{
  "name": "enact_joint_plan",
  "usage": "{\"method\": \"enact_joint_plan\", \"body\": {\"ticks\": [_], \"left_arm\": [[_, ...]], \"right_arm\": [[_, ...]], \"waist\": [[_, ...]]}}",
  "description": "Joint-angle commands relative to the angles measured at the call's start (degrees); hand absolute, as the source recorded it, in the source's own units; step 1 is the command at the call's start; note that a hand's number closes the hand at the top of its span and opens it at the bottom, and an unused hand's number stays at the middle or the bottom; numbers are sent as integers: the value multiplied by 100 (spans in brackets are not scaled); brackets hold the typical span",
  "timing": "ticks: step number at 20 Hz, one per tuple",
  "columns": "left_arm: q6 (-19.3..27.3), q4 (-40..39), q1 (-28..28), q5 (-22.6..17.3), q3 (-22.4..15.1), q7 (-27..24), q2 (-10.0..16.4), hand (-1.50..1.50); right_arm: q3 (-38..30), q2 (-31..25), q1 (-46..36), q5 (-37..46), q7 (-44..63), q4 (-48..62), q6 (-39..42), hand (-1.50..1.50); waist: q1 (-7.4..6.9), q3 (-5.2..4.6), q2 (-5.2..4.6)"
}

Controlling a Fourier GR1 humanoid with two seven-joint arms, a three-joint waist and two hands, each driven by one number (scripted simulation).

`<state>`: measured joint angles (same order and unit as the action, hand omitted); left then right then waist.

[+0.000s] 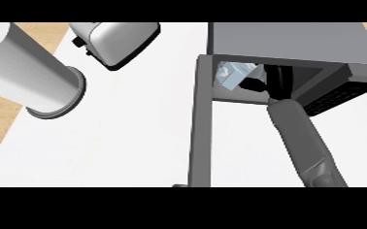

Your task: Pick up the milk, place it into the microwave and close the microwave

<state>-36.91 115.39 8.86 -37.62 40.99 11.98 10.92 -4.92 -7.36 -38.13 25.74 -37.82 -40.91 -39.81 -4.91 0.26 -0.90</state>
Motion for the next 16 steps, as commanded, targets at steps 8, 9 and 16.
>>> {"method": "enact_joint_plan", "body": {"ticks": [8, 9, 16], "left_arm": [[15, -196, -267, 333, -133, -96, -7, -150], [40, -185, -297, 314, -163, -7, 67, -150], [-122, -503, -468, 618, -198, -230, 123, -150]], "right_arm": [[-427, -873, -1580, 692, 1727, 2383, -951, -150], [-419, -1073, -1291, 863, 2151, 2641, -1320, -150], [-276, -711, -1811, 892, 1434, 2822, -879, -150]], "waist": [[-264, -24, -228], [-229, -41, -292], [-308, 5, -289]]}}
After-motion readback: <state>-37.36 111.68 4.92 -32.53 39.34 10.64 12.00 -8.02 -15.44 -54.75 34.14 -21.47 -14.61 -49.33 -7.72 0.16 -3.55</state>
